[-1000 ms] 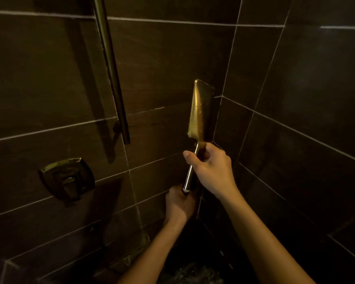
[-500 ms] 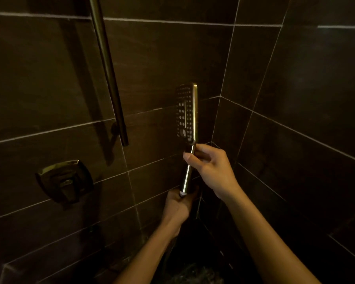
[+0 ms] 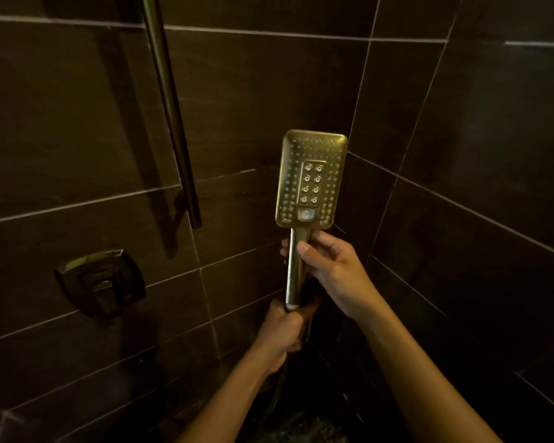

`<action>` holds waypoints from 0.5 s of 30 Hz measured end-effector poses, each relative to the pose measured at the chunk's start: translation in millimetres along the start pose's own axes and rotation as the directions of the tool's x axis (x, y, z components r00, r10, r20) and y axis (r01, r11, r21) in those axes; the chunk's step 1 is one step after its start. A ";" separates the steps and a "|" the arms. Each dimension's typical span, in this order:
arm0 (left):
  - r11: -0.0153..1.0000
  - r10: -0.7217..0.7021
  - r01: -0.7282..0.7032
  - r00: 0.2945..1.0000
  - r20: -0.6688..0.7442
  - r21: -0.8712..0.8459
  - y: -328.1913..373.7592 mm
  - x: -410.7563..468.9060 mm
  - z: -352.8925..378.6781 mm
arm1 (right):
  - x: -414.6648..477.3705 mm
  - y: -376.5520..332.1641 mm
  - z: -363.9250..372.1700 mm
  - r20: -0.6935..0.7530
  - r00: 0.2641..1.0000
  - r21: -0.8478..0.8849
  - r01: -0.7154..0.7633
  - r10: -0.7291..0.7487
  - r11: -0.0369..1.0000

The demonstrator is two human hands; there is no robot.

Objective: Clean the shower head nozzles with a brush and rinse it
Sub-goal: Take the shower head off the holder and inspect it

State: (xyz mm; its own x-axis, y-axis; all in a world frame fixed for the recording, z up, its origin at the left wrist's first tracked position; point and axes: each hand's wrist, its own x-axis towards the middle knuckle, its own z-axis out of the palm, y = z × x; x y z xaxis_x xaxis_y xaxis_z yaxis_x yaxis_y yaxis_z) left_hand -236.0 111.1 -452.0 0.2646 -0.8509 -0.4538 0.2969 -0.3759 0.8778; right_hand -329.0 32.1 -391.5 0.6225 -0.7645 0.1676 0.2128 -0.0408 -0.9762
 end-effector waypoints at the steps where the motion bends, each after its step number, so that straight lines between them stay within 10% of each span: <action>1: 0.999 0.030 -0.029 0.994 -0.103 0.017 -0.9 1.8 1.6 | 0.8 -1.1 4.0 -0.065 0.997 -0.096 0.023 -0.029 0.995; 6: 0.935 0.294 -0.212 0.912 -0.286 0.286 -5.6 10.1 -3.6 | 6.3 2.7 22.4 -0.284 0.954 -0.324 -0.005 -0.093 0.946; 15: 0.999 0.006 -0.003 0.996 -0.092 0.034 -4.0 12.5 -3.1 | 6.5 1.4 9.2 0.026 0.998 0.032 -0.063 0.062 0.998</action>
State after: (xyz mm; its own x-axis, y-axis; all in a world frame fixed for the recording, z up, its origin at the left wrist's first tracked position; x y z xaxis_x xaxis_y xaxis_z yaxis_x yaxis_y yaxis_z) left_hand -231.0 103.1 -461.7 0.3493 -0.8160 -0.4605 0.2649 -0.3854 0.8839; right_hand -317.8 33.1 -390.5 0.6539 -0.7485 0.1102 0.1971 0.0279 -0.9800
